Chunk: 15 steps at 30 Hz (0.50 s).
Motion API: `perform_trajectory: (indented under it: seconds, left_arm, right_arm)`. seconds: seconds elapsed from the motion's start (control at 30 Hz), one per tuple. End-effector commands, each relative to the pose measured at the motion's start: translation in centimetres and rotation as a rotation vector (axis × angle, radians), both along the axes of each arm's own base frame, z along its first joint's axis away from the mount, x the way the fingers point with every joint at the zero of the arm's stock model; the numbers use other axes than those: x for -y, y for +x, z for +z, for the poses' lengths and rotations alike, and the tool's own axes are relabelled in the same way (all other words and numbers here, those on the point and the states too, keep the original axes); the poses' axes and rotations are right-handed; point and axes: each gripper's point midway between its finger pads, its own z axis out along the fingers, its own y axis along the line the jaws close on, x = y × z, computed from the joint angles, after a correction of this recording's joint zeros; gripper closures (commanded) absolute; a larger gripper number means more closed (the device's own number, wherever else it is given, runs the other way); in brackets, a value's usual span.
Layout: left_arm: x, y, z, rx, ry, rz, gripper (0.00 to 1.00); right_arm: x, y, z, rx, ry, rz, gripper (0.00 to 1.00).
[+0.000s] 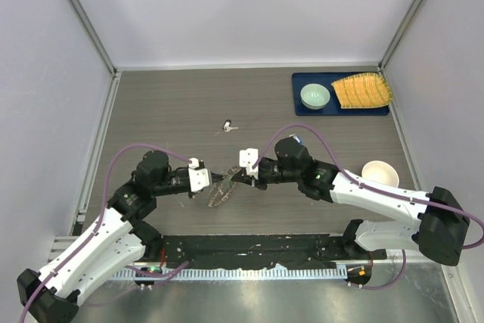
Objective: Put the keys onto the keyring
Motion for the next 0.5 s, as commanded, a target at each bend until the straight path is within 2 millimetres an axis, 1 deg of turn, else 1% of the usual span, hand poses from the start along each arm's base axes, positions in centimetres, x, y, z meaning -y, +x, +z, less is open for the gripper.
perform_trajectory:
  seconds: [0.0, 0.47]
  left_arm:
    - [0.38, 0.48, 2.48, 0.071, -0.063, -0.002, 1.00]
    - [0.53, 0.28, 2.44, 0.064, -0.066, -0.016, 1.00]
  right_arm:
    - [-0.36, -0.53, 2.67, 0.036, 0.080, 0.023, 0.99]
    - [-0.55, -0.53, 2.59, 0.035, 0.080, 0.028, 0.99]
